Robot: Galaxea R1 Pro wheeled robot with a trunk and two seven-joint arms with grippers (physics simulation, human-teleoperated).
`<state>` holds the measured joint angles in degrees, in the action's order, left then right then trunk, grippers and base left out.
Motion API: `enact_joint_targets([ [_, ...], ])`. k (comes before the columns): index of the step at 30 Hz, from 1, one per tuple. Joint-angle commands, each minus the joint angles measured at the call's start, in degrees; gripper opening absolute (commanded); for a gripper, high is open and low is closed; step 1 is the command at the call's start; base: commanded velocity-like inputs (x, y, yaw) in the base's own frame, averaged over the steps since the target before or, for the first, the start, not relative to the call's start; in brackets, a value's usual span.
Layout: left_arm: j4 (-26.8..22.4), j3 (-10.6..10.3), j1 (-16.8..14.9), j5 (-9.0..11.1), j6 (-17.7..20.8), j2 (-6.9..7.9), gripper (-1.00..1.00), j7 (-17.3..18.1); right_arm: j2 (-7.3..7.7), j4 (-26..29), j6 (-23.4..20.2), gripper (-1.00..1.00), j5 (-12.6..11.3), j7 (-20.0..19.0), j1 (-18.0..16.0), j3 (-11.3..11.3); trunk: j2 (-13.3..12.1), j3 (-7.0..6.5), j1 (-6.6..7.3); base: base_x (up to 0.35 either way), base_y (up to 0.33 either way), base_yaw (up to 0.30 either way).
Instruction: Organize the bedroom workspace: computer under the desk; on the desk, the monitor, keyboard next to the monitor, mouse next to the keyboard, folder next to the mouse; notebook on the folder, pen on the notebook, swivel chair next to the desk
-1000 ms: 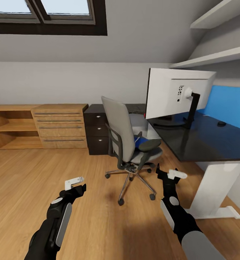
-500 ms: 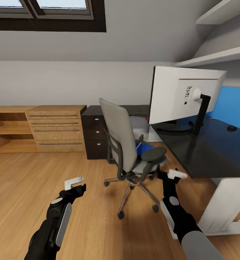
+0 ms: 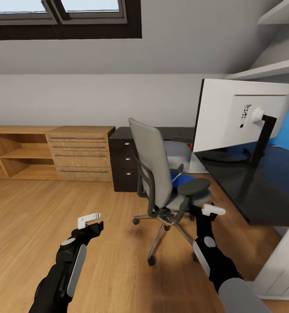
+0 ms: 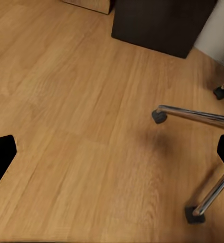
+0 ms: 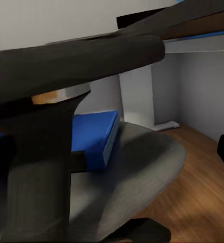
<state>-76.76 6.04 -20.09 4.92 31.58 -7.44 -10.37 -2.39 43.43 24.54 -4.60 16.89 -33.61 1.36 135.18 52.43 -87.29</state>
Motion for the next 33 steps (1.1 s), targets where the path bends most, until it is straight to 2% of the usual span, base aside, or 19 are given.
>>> enact_joint_targets([
  [1,-0.06,0.03,-0.04,0.52,0.24,-0.03,1.0,-0.35,0.02,-0.01,0.28,1.0,-0.41,0.08,-0.03,0.18,0.03,0.06,0.01,0.0,0.0,0.275],
  [5,-0.06,0.02,-0.04,0.52,0.24,-0.03,1.0,-0.35,-0.06,-0.09,0.24,1.0,-0.41,0.08,-0.03,0.51,0.03,0.06,0.01,0.0,0.0,0.275],
  [7,-0.06,0.02,-0.04,0.52,0.18,-0.03,1.0,-0.35,-0.11,-0.11,0.24,1.0,-0.48,0.16,-0.03,1.83,0.03,0.06,0.01,-0.044,0.006,0.275],
  [12,-0.06,0.02,-0.04,0.52,0.17,-0.03,1.0,-0.35,-0.81,-0.53,0.24,1.0,-0.44,0.16,-0.05,2.15,0.03,0.06,0.01,-0.092,0.054,0.242],
  [17,-0.06,0.01,-0.04,0.54,0.17,-0.03,1.0,-0.35,-0.82,-0.53,0.24,1.0,-0.41,0.08,-0.02,2.13,0.03,0.06,0.01,-0.011,0.001,0.013],
  [25,-0.06,-0.01,-0.04,0.54,0.21,-0.03,1.0,-0.35,-0.78,-0.54,0.24,1.0,-0.41,0.08,-0.01,2.11,0.03,0.06,0.01,-0.247,0.0,0.0],
  [33,-0.08,-0.03,-0.04,0.59,0.23,-0.03,1.0,-0.35,-0.71,-1.07,0.06,1.0,-0.4,0.14,-0.02,2.12,0.03,0.06,0.01,-0.058,0.0,0.0],
])
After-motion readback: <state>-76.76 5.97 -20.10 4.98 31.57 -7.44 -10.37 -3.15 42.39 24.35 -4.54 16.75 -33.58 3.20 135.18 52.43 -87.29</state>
